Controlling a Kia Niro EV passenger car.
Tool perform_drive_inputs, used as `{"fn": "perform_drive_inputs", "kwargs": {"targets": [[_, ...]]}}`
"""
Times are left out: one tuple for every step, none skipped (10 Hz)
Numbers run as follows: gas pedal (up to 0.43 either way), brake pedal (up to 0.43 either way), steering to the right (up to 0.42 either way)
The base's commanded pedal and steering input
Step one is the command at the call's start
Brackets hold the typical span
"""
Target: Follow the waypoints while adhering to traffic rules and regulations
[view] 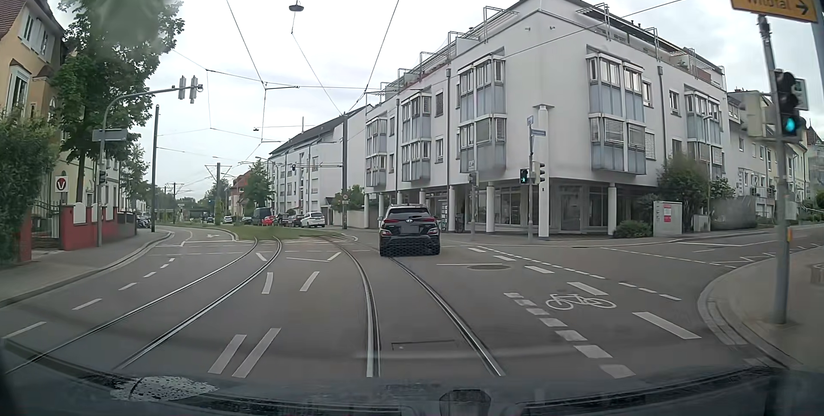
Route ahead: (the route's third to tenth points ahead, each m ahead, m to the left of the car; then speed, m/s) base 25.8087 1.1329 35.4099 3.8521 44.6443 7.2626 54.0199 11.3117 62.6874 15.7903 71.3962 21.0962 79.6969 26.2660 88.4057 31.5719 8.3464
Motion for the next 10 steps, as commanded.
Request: {"fn": "perform_drive_inputs", "kwargs": {"targets": [[0.047, 0.0, -0.032], [0.039, 0.0, -0.032], [0.039, 0.0, -0.032], [0.039, 0.0, -0.032], [0.039, 0.0, -0.03], [0.039, 0.0, -0.028], [0.039, 0.0, -0.028], [0.039, 0.0, -0.026], [0.039, 0.0, -0.021], [0.039, 0.0, -0.019]]}}
